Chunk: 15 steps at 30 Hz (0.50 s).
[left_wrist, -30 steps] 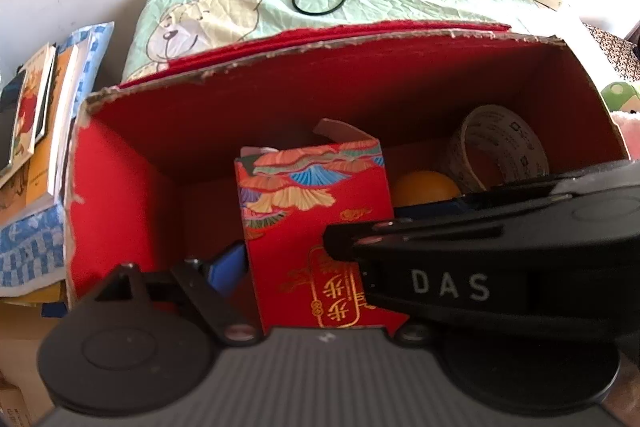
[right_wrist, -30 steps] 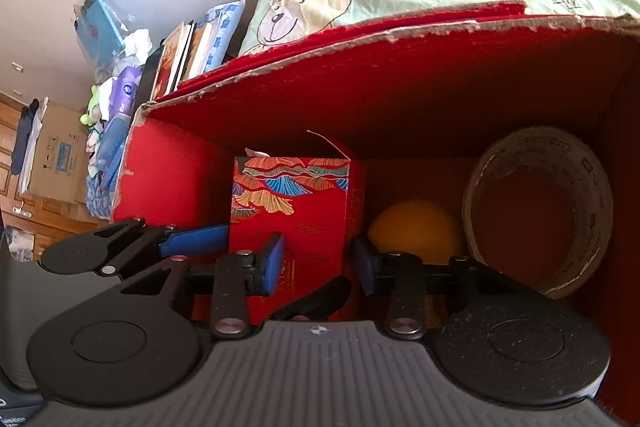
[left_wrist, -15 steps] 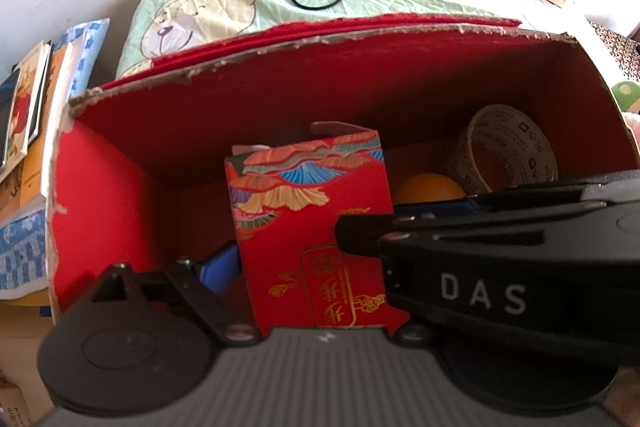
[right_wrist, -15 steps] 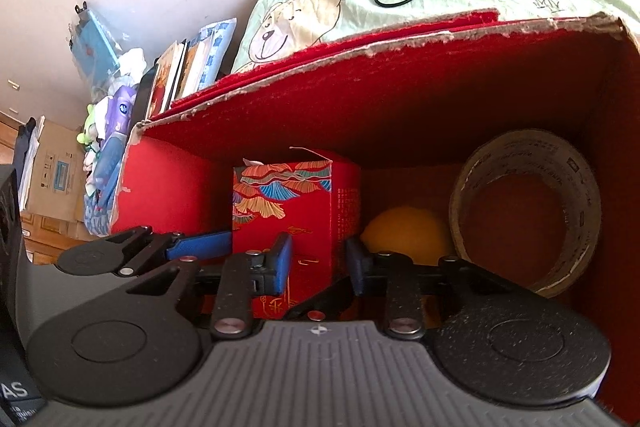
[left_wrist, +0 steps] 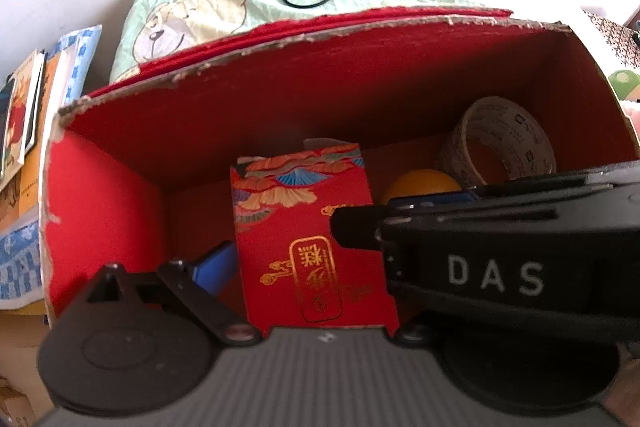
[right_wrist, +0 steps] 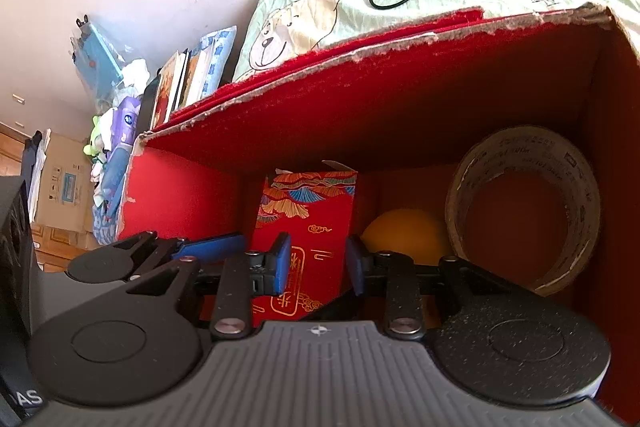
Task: Organize objects
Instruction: 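Lower the gift box with the right gripper into the red box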
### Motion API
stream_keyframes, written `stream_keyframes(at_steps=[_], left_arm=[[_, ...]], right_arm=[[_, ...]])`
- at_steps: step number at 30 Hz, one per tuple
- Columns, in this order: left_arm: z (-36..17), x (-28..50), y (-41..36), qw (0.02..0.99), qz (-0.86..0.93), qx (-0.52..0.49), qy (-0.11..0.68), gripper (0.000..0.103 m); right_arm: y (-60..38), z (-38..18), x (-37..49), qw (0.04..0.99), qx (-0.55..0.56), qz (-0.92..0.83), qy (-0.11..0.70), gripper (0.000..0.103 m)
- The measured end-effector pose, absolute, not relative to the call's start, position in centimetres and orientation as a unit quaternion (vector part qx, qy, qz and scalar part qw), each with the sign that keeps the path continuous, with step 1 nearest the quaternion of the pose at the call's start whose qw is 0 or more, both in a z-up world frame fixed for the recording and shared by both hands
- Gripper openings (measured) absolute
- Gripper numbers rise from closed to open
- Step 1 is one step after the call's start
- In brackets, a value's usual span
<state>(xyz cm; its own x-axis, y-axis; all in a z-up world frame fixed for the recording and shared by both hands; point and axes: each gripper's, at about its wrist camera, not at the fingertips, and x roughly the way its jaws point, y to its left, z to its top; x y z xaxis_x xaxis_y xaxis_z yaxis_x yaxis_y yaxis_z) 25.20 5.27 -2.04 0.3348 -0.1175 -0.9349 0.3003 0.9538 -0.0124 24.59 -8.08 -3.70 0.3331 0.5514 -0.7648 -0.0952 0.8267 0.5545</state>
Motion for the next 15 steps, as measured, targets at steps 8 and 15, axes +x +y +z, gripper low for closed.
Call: stream_keyframes(at_steps=[8,15], left_arm=[[-2.0,24.5,4.1,0.810,-0.168,0.119,0.549,0.082],[-1.8,24.1,3.9,0.813,-0.186,0.128,0.537,0.080]], right_arm=[[-9.3,-3.4,24.4,0.800,0.253,0.197,0.508,0.036],[-9.9,-3.3,24.3,0.804,0.274,0.185,0.494,0.036]])
